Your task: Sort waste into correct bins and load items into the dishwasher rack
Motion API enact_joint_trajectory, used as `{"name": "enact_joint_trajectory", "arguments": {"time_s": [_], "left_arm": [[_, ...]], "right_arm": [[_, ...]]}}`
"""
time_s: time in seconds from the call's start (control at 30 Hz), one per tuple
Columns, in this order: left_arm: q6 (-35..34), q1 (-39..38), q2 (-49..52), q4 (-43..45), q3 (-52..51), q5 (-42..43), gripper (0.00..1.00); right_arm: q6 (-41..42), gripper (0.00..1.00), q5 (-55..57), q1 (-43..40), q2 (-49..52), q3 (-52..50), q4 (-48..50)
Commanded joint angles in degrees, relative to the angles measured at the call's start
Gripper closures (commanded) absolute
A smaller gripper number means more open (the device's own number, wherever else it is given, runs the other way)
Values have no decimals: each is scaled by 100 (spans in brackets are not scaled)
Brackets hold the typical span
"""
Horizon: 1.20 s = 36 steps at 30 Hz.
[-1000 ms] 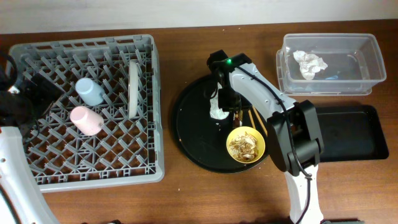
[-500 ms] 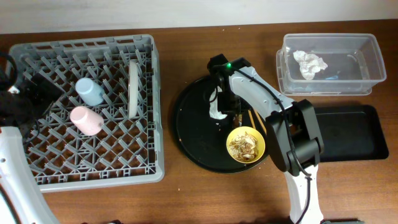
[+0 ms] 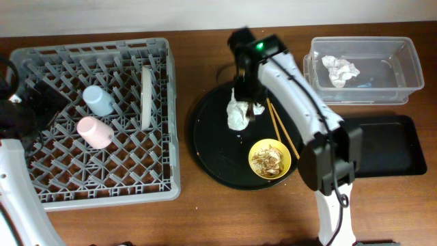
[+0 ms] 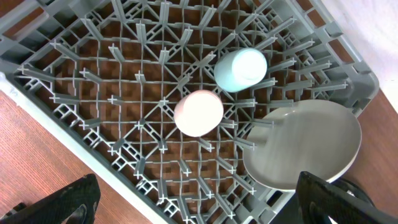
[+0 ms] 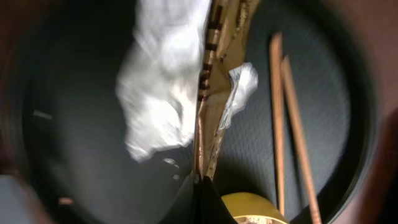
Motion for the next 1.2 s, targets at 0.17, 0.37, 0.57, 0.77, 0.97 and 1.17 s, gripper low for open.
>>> {"name": "enact_joint_trajectory", "arguments": {"time_s": [0.17,0.37,0.57,0.77,0.97,1.17], "left_arm": [[-50,13,-2,11,24,-39,1],[-50,13,-2,11,24,-39,1],[-50,13,-2,11,24,-39,1],[-52,13,-2,11,24,-39,1],[-52,13,-2,11,24,-39,1],[-52,13,-2,11,24,-39,1]], "right_arm": [[-31,96,949,-1045,-337,1266,-203],[1257,96,1189,-2302,-278,1228,262],[1578,96,1001,-2962,-195,1086,992],[1576,37,977,-3252,85,1086,1471],[999,23,-240,-3213,129,1069,1401],[-1335,39,-3453,-2736,129,1069,1296]]}}
